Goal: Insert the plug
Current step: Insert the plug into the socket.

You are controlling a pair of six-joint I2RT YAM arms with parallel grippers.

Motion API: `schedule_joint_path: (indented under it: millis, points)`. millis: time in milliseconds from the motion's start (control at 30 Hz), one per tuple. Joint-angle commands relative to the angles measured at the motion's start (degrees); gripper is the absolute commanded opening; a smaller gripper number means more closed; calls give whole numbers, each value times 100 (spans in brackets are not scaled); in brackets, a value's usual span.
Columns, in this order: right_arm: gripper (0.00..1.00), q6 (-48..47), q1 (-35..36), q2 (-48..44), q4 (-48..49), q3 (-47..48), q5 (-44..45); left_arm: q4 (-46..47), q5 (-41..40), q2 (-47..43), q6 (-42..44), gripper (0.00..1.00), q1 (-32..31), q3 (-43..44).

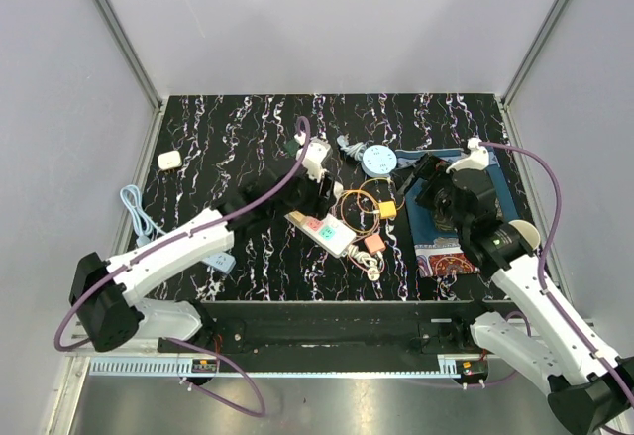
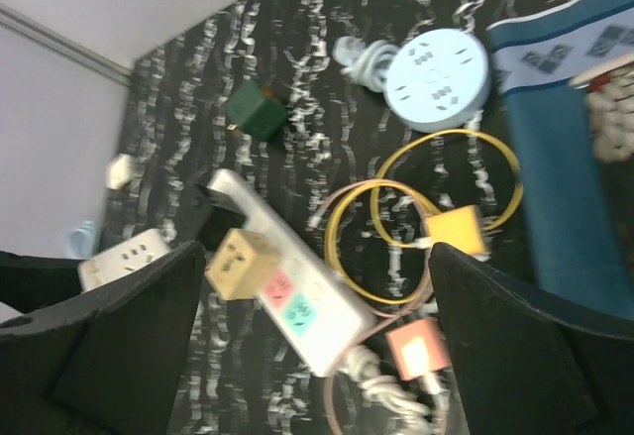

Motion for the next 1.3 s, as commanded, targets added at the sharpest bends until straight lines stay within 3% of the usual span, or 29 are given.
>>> schedule_joint_path:
  millis: [0, 167, 400, 667, 1267]
  points:
    - [100, -1356, -29, -165, -650, 346, 625, -1921, 935, 549, -192, 0, 315, 940]
    - [100, -1762, -20, -253, -844, 417, 730, -2923, 1683, 1324, -122, 0, 465, 1871]
    - [100, -1964, -29, -270, -897, 320, 669, -3654, 1834, 2369, -122, 0, 482, 2532]
    - [100, -2114, -29, -253, -914, 171, 617, -3847, 1869, 3038, -34, 0, 535, 2848]
    - [100, -2211, -20, -323, -958, -58, 652, -4287, 1527, 3645, 229, 0, 561, 3306]
